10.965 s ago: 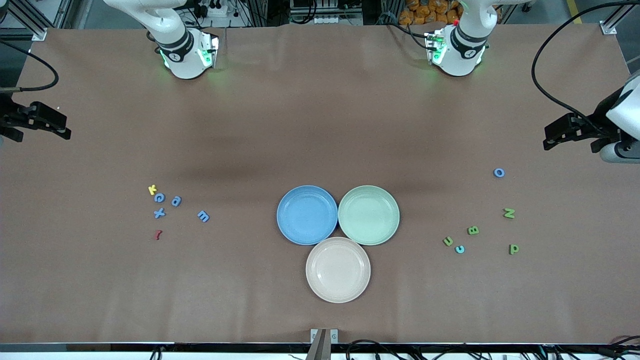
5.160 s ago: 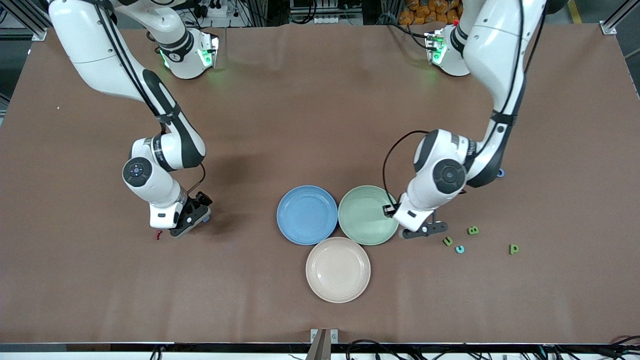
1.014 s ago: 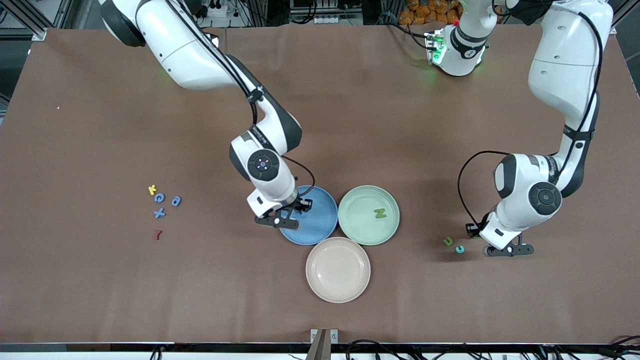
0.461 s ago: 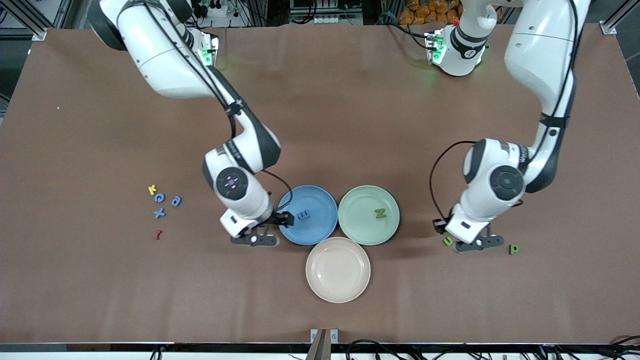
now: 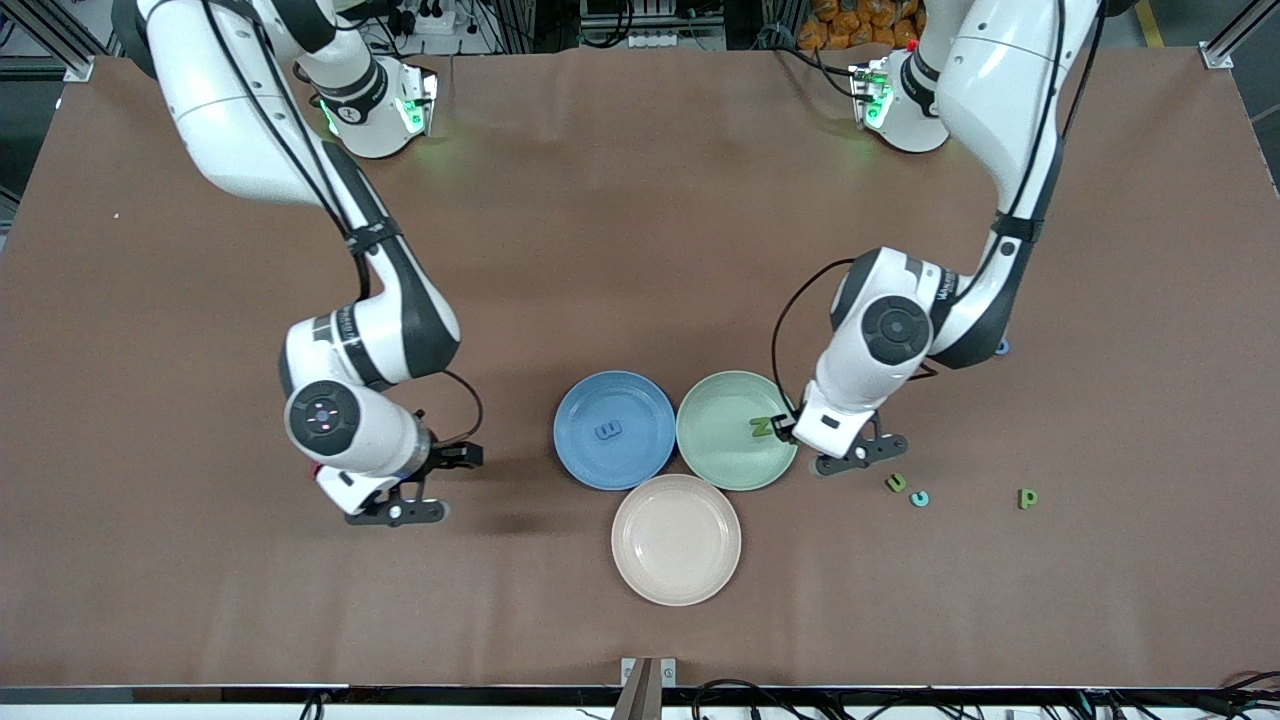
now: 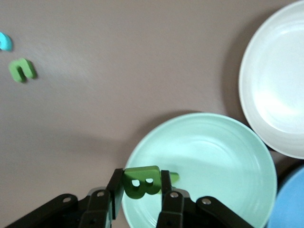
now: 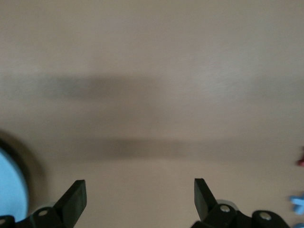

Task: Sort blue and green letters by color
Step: 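Carry the green B to the green plate with the left gripper, then release the B and move both grippers back to the letter groups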

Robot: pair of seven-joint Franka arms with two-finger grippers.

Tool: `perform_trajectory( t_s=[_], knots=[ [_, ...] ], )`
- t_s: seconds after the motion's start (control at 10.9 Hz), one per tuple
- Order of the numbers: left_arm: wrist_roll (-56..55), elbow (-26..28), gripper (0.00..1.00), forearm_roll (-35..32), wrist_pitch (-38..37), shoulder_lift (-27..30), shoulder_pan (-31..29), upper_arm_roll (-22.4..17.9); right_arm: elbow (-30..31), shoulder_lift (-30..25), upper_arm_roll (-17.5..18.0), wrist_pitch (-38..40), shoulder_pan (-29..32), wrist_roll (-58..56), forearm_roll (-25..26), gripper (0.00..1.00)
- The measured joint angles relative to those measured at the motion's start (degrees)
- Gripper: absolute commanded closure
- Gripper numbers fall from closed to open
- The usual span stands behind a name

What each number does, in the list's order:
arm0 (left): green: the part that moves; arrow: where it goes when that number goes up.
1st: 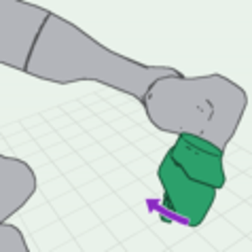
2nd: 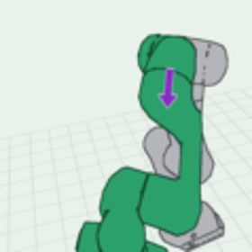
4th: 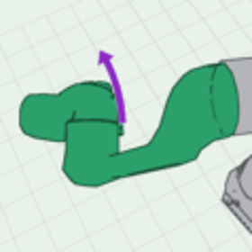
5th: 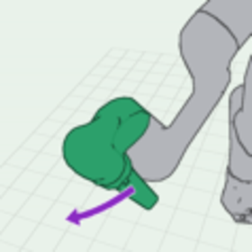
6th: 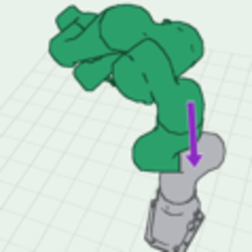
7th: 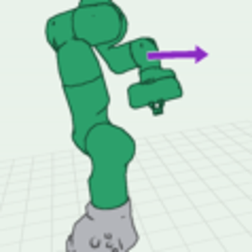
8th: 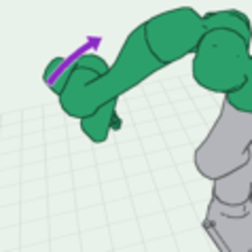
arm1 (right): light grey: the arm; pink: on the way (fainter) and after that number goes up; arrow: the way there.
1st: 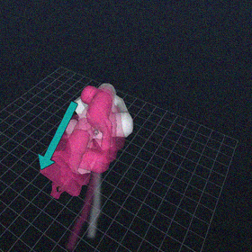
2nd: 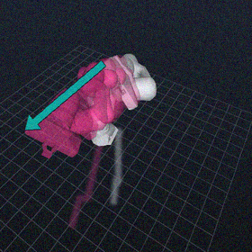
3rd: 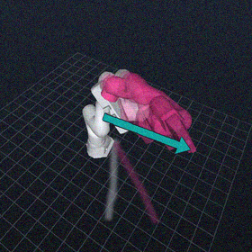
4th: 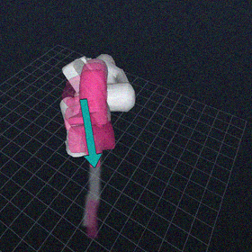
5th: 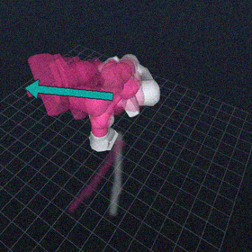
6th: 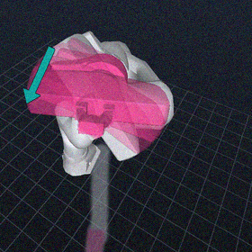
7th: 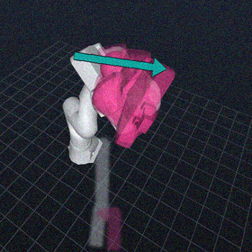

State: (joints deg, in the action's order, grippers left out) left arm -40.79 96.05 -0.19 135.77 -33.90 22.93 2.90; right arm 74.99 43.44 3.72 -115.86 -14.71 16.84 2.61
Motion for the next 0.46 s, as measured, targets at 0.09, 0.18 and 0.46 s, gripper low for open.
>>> perform_trajectory(
  t_s=[0.09, 0.18, 0.46],
  knots=[
    [-2.2, -0.1, 0.84, 0.0, 0.0, -0.5, 1.4, 0.0, 0.0, -0.6, -0.3, 0.2, 1.1, -0.5, 1.0, 0.00],
    [-3.9, -0.3, 0.44, 0.1, 0.0, -1.2, 2.7, 0.0, 0.0, -1.1, -0.4, 1.9, 1.9, -0.7, 1.6, 0.00],
    [-6.2, -1.1, 0.00, 0.1, 0.0, -3.9, 4.1, 0.0, 0.1, -1.5, -0.7, 6.7, 2.4, -0.8, 3.3, 0.00]
  ],
)
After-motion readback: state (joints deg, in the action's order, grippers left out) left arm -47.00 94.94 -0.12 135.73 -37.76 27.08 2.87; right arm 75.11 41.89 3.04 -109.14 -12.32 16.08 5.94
